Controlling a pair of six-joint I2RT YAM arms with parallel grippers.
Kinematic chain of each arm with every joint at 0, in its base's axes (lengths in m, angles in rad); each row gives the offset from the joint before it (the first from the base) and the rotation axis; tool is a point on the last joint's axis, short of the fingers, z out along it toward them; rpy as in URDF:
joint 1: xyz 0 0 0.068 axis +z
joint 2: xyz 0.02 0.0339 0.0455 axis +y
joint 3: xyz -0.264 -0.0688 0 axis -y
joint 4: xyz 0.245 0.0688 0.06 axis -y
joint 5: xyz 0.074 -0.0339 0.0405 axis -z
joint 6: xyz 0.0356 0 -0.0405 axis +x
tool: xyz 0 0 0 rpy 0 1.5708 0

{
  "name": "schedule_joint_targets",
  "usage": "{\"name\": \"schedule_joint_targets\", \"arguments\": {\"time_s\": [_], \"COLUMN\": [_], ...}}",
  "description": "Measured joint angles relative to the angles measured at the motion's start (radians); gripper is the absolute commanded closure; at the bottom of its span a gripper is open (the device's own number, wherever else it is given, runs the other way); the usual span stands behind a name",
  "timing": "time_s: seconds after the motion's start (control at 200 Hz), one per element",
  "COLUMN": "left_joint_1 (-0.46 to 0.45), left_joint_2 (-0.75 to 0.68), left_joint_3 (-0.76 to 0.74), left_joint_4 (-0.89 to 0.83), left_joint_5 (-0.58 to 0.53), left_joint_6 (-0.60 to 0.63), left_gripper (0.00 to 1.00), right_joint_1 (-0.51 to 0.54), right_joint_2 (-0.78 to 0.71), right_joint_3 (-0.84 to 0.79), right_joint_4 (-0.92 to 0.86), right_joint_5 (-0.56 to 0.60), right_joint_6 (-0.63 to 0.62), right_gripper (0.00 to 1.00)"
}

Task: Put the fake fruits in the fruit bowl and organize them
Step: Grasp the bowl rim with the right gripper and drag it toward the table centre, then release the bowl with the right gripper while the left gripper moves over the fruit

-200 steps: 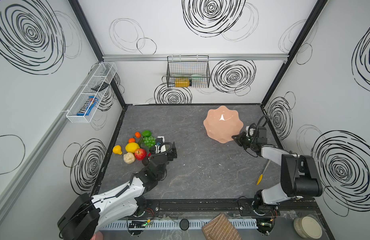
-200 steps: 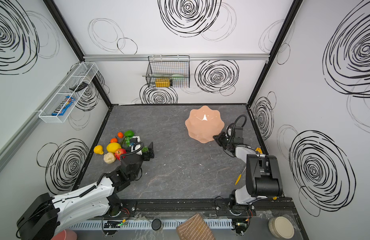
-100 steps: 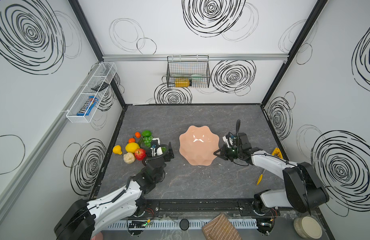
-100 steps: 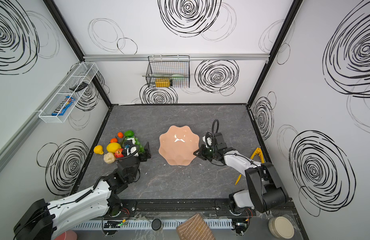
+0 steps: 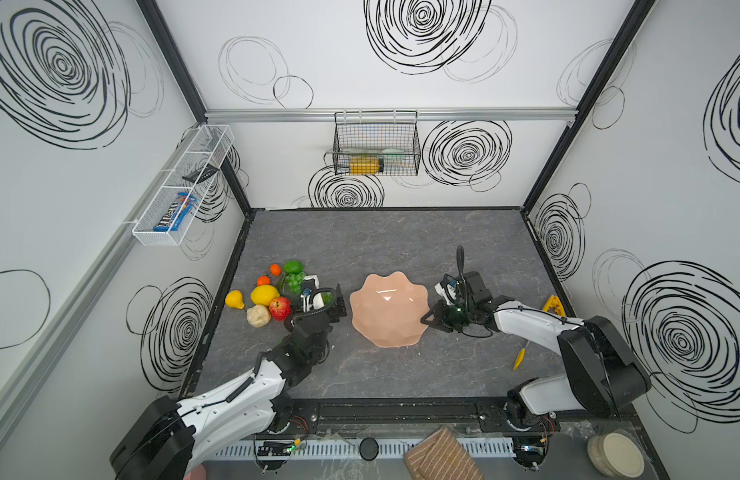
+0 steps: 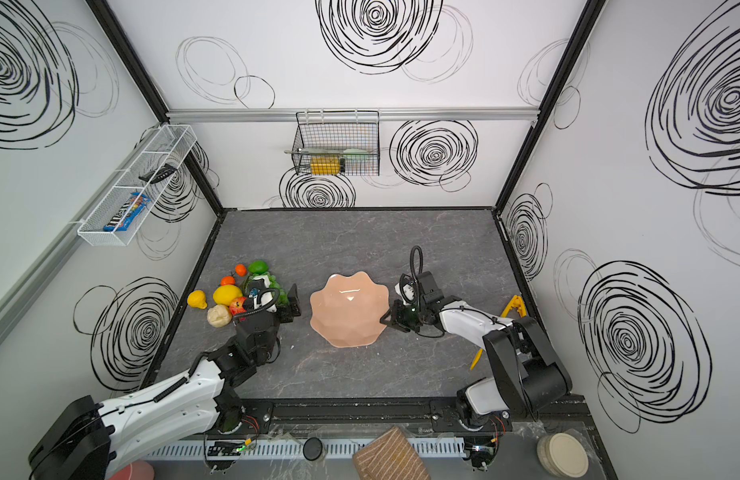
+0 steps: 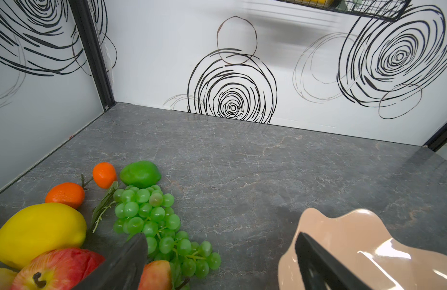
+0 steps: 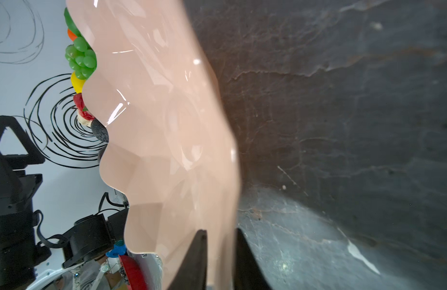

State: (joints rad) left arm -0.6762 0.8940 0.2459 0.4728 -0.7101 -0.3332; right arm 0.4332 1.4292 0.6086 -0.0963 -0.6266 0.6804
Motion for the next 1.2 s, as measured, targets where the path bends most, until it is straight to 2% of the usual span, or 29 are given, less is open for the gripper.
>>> {"name": "schedule_joint_targets", "arguments": {"time_s": [0.17,0.455,0.72,0.941,1.196], "left_joint_1": [0.016,0.058,0.062,0.062,0.062], "left_joint_2": [0.017,0.140,0.230,0.298,0.275], "left_joint_3": [0.000,0.030,0.083,0.135,0.137], "left_joint_4": [0.001,-0.004,-0.012,-0.038,-0.080], "left_joint_5": [0.034,0.190,0.286,0.332,0.336], "left_joint_6": [-0.006,-0.031,-0.034,-0.035,-0.046], "left_gripper": [0.04,0.04,0.04,0.04,0.04], "right_joint_1": [0.000,0.022,0.123,0.161,0.152], "right_joint_2": [-0.006,-0.062,-0.035,-0.035,-0.131], "right_joint_3": [0.010,0.037,0.080,0.077,0.071], "right_joint_4": [-0.006,0.006,0.010,0.015,-0.008], "right_joint_5": [0.043,0.201,0.318,0.360,0.465], "right_joint_6": [-0.006,-0.015,-0.022,-0.023,-0.044], "right_gripper": [0.57,0.37,0.36,0.36,0.19]}}
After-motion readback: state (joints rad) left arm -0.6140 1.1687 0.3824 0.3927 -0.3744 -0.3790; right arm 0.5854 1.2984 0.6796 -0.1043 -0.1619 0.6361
